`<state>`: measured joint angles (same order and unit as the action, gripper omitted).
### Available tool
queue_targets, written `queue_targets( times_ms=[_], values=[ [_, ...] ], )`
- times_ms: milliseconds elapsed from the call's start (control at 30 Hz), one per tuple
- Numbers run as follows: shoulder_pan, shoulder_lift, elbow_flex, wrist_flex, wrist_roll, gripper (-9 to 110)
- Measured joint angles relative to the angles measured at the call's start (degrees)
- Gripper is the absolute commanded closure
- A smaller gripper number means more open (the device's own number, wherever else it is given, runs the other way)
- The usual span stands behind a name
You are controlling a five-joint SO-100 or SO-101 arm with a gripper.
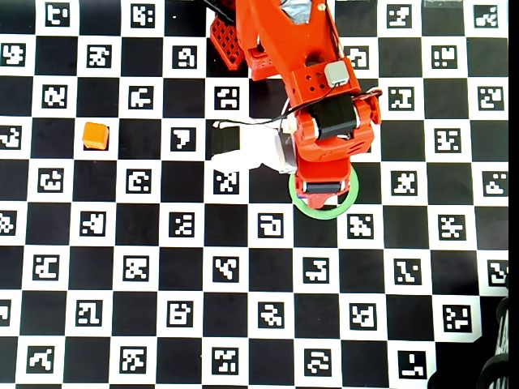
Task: Grab the red cube then put it in the green circle then put the blue cube on top and finally the orange cube on top
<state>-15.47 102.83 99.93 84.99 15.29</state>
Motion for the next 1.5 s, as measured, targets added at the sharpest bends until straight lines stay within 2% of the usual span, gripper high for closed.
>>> queue_targets(
  times_ms=[467,1500],
  values=[
    [-6.2,0.7,3.3,-4.4,8.9,102],
    [-6.2,0.7,10.7,-10.1,9.5,101]
  ],
)
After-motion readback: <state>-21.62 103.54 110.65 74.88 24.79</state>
